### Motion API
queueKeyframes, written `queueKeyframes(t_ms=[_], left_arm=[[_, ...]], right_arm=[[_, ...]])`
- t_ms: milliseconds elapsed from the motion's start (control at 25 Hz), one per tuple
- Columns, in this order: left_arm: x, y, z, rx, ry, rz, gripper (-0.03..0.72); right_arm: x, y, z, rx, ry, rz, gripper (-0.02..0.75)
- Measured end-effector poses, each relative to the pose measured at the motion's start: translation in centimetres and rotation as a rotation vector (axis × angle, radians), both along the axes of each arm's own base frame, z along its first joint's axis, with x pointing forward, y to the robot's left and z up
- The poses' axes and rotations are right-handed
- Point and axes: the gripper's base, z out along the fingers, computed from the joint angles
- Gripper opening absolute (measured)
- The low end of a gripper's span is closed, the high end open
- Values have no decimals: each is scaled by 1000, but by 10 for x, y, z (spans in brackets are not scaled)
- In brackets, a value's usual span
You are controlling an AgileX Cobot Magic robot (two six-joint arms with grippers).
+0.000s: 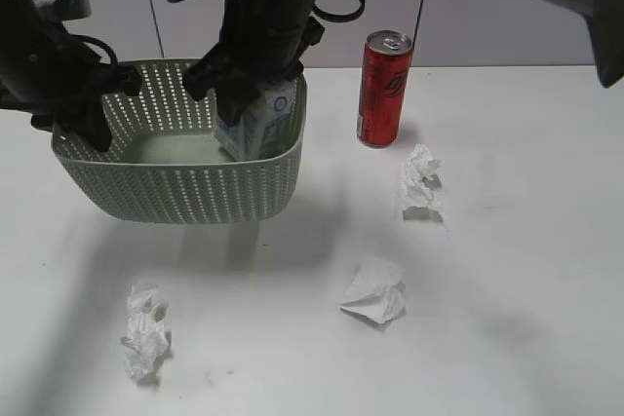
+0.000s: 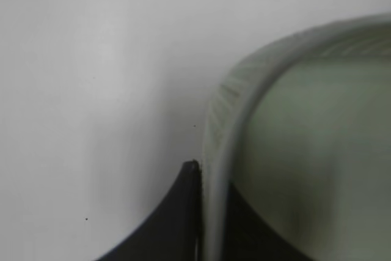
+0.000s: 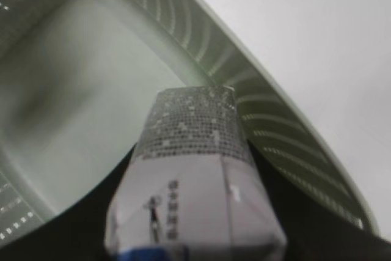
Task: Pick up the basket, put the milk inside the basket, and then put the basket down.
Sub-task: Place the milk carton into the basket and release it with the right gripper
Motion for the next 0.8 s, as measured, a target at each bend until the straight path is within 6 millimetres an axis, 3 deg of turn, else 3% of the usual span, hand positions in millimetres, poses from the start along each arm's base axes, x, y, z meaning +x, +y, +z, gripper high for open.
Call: queueKeyframes(t_ms=[280,440,560,800], left_arm=[[0,2,-2,23,2,-11,-15],[0,1,-2,20,-3,-8,-15],[0,2,-2,22,-3,-10,-15],[0,2,-2,21,-3,-10,-15]], right_arm=[[-1,7,6,87,-12,34,612],[-4,4,22,103,-40,39,636],[-8,-7,55,103,-117,42,636],[-19,-64,123,59,-165,-32,634]])
